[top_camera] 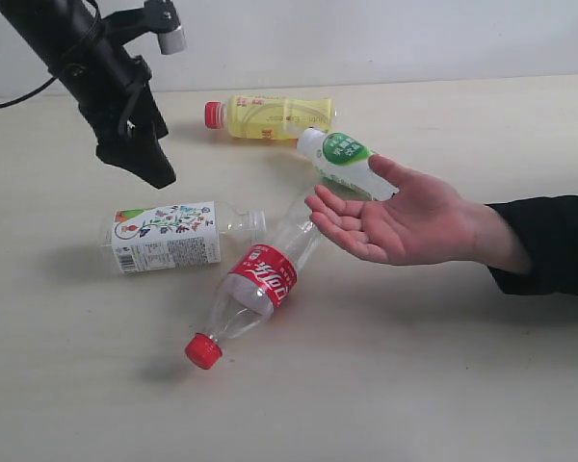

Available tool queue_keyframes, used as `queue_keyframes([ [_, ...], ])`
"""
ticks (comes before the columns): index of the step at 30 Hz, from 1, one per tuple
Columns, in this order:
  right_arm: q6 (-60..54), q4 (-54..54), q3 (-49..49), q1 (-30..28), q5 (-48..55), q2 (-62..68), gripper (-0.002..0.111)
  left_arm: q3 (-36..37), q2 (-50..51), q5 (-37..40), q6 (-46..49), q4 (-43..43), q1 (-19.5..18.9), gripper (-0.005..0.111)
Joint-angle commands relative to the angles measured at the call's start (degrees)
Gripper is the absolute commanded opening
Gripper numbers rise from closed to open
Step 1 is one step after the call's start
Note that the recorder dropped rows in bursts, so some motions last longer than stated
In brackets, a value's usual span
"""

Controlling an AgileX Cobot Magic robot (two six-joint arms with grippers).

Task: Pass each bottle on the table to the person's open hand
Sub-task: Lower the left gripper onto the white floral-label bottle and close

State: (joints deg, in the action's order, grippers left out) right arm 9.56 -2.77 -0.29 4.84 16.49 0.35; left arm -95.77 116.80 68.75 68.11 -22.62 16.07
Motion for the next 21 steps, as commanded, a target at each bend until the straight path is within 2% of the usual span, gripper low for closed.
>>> queue_keyframes([
  [1,-0.22,-0.22,0.29,-0.16,-0.27,-0.35,0.000,-0.16,1.56,1.22,-0.44,4.67,2.35,0.078],
  [9,-0.37,-0.22,0.29,-0.16,-0.27,-0.35,0.000,-0.16,1.80,0.89,-4.84,12.43,8.62,0.078],
  [15,-0.37,-0.22,0.29,-0.16,-0.27,-0.35,0.000,0.18,1.80,-0.55,-6.44,13.63,9.15,0.078],
  [21,-0.37,-0.22,0.29,-0.16,-0.27,-0.35,0.000,3.67,1.80,-2.96,-6.88,14.29,9.15,0.078],
])
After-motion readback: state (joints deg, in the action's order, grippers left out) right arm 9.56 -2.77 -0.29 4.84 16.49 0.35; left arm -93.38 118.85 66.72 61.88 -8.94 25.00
